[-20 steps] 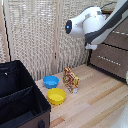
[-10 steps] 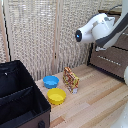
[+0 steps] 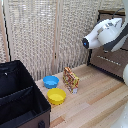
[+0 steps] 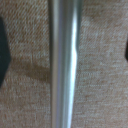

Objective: With caution, bring your gripper towards the upper drawer's hold. Grasp the drawer hold tightly with your gripper tool. Pull the drawer in your direction to reveal the contents of the top drawer.

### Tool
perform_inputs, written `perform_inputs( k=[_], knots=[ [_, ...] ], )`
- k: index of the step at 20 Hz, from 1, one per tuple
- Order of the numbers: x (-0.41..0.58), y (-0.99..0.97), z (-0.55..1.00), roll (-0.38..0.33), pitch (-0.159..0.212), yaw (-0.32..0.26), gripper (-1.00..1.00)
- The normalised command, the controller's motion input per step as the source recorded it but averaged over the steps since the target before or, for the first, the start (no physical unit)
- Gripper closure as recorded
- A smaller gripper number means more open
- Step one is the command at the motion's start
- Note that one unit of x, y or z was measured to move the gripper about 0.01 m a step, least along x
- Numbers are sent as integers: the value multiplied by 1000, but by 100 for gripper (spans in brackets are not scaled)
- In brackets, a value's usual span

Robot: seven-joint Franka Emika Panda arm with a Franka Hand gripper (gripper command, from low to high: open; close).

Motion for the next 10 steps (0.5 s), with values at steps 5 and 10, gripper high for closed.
perform_inputs(
  k=[5, 10],
  knots=[
    [0, -43, 0, 0, 0, 0, 100],
    [0, -159, 0, 1, 0, -3, 100]
  ],
)
